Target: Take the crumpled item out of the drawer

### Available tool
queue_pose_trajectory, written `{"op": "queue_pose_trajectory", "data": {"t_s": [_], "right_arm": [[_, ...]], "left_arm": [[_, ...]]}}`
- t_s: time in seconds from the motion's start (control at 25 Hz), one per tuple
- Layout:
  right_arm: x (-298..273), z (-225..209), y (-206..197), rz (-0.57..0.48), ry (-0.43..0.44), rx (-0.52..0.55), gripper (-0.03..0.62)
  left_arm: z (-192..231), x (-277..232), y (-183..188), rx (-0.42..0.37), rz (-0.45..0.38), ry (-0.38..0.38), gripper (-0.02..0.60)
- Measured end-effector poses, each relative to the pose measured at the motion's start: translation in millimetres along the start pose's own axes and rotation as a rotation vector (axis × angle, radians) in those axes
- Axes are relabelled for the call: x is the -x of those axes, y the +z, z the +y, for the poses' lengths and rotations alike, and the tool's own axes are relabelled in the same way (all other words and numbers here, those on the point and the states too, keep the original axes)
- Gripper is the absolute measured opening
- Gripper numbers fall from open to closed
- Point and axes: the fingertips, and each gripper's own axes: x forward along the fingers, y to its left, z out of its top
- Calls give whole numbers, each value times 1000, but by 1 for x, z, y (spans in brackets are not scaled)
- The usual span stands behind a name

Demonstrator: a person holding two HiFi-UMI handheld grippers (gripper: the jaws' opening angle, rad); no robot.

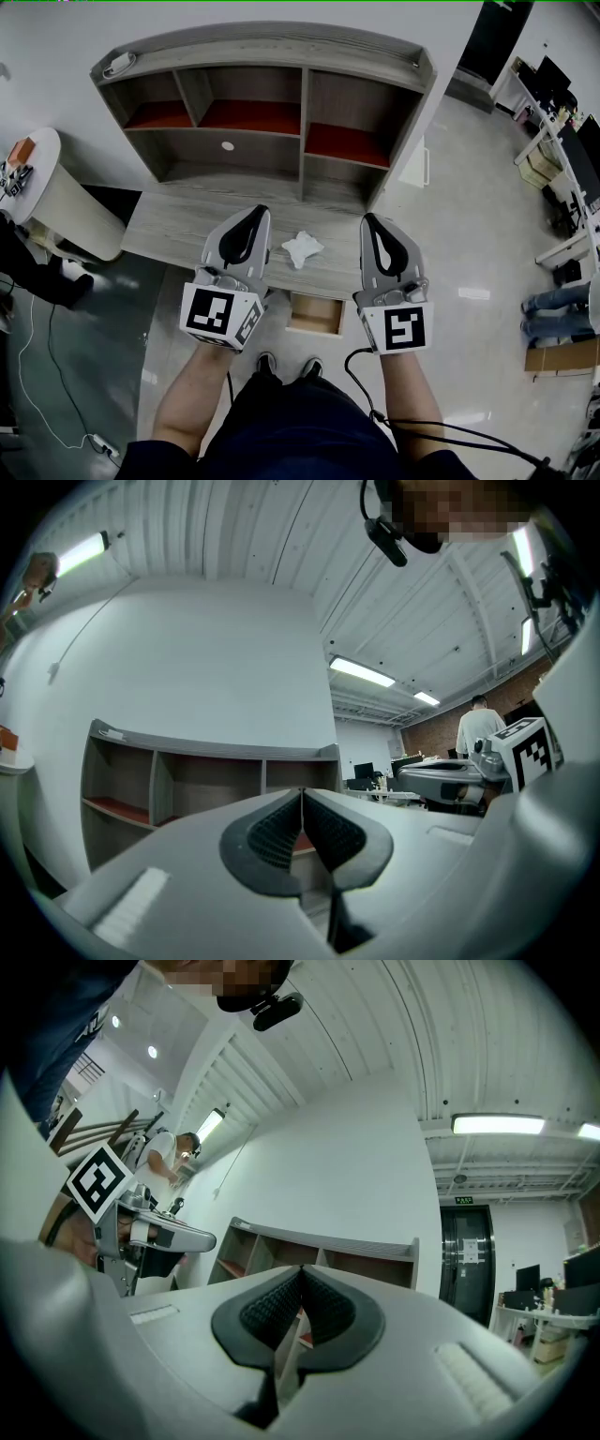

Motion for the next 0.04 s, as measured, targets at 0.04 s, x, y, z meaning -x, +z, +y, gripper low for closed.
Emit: {"op": "queue_pose_trajectory", "data": {"t_s": [0.04], "right_arm": [[0, -1, -1, -1, 1, -2, 6]], "left_arm": [[-1, -1, -1, -2, 1, 0, 9]]}}
